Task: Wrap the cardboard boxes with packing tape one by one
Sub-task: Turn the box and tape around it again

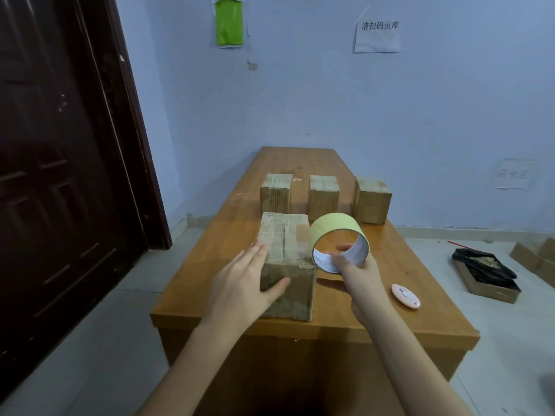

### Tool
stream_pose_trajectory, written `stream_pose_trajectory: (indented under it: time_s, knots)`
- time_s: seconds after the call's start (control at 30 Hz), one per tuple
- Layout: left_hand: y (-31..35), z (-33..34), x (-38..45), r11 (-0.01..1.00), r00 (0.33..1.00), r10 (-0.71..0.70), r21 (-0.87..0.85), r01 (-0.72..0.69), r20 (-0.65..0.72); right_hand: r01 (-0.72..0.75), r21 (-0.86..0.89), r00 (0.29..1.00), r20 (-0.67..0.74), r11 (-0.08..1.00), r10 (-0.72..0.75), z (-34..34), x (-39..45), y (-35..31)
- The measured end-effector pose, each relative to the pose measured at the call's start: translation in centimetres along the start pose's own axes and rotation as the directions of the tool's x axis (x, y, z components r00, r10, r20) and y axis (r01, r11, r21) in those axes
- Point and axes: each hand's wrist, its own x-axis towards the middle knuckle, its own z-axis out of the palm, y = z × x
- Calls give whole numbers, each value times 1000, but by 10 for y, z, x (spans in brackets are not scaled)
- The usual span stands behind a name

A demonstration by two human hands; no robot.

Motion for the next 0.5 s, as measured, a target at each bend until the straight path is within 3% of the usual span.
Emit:
stream_pose_trajectory:
  time_s: [0.13,0.27,0.5]
  knots:
    - [2,0,-3,1000,1000,7,-15,-8,-29,-9,83,999,38,996,6,-5,6,-2]
    - [1,-1,-2,1000,1000,-6,-5,6,-9,-141,188,990,39,972,136,-12,6,10]
    - [5,-5,2,1000,1000,-8,26,8,1,-159,23,986,46,987,158,-16,2,14]
